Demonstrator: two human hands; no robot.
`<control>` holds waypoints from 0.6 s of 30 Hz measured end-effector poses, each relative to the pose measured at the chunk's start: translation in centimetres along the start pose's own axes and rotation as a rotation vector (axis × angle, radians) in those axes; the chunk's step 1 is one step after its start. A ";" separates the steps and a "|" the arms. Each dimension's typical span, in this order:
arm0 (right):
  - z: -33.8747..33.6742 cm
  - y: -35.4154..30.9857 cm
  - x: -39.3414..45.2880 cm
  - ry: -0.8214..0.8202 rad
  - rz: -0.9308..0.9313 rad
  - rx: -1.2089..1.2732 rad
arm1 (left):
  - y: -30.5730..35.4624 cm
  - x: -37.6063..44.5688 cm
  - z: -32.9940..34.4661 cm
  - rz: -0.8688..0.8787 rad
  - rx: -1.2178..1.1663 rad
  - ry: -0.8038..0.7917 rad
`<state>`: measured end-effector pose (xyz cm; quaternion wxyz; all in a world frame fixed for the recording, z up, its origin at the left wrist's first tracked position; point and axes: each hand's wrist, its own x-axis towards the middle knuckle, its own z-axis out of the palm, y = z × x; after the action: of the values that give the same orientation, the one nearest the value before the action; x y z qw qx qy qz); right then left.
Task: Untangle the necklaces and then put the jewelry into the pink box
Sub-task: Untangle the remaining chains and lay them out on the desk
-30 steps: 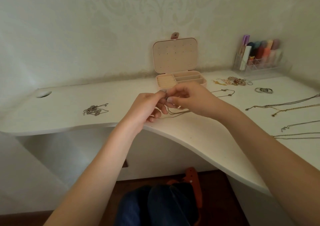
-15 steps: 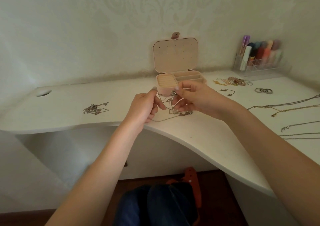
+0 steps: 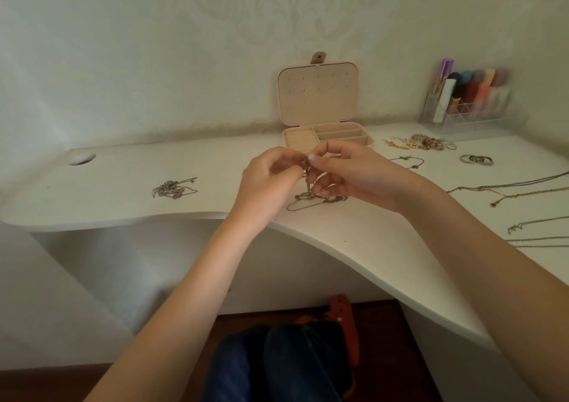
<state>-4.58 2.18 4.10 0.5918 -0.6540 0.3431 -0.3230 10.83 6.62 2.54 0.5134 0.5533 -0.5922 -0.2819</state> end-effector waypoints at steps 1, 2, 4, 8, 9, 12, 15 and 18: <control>0.0 0.0 0.0 0.000 -0.004 0.002 | 0.0 0.0 0.1 -0.005 -0.086 -0.028; 0.0 0.0 0.0 0.005 -0.006 0.012 | -0.1 0.1 0.1 -0.005 -0.133 -0.033; 0.0 0.0 0.0 0.022 0.001 0.059 | -0.3 0.1 0.2 -0.007 -0.191 -0.030; -0.1 0.0 0.2 -0.003 0.010 0.151 | -0.5 0.1 0.2 -0.047 -0.265 -0.053; -0.1 0.0 0.3 -0.006 0.013 0.176 | -0.5 0.1 0.2 -0.063 -0.289 -0.053; -0.2 0.0 0.4 -0.003 0.015 0.218 | -0.5 0.1 0.1 -0.109 -0.356 -0.059; -0.3 0.1 0.4 0.019 0.014 0.199 | -0.3 0.1 -0.1 -0.161 -0.439 -0.026; -0.2 0.2 0.4 0.044 0.027 0.223 | -0.3 0.0 -0.1 -0.165 -0.419 -0.024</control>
<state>-4.55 1.69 3.96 0.6575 -0.5722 0.3266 -0.3655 11.05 6.55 2.34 0.5854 0.4778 -0.4793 -0.4464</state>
